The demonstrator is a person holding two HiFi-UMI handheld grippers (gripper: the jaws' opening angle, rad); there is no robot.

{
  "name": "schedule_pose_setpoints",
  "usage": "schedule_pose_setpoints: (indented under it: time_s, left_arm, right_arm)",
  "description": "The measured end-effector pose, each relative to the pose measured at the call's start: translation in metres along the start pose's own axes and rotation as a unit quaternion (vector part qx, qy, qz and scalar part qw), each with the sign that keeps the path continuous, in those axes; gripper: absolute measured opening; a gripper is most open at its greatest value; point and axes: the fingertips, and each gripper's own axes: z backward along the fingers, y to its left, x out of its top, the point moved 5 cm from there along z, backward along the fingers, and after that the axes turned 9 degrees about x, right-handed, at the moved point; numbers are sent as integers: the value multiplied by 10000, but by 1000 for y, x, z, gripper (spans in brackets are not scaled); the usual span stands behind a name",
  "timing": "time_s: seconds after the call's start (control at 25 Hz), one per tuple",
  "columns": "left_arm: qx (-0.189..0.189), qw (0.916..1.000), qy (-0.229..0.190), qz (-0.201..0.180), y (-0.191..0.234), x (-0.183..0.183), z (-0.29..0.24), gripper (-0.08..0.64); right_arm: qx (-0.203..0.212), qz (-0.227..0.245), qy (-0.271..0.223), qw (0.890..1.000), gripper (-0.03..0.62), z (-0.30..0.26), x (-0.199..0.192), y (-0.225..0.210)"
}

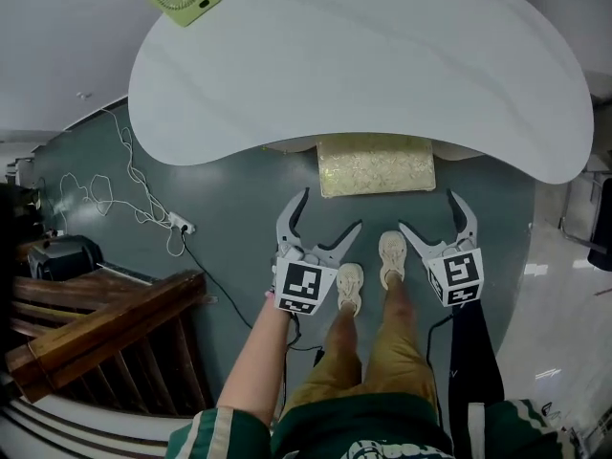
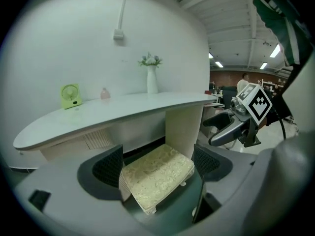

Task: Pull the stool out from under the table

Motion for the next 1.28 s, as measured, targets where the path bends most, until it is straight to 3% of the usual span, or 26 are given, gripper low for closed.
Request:
schedule_pose_setpoints:
  time_s: [0.08,0.2,0.48,0.68,0.92,1.08,1.28]
  left_arm:
    - [44,9998,174,-120,4,-20,-34,454]
    - [153,9989,440,-11,8,-53,-68,454]
    - [230,9982,456,324,5,-141,-80,454]
    - [353,9977,418,408,-23,-199,-98,454]
    - [263,9961,709,460,-36,-271,-131,454]
    - [420,9933,790,736,-27,-302,-146,454]
    - [347,9916,1207,322,-22,-349,-162,454]
  right_arm:
    - [-26,-19,53,10000,491,-25,-18,-20]
    - [73,-95,240,9996,492,-51,-51,-38]
    - [159,-95,624,9979,502,-77,-132,-41]
    - [235,1,752,9969,555,-79,-188,-54]
    - [73,103,979,9951,584,-94,-247,-81]
    - [46,82,967,9953,592,-105,-271,-99]
    - [-3,59,1049,9945,592,-133,-295,-118]
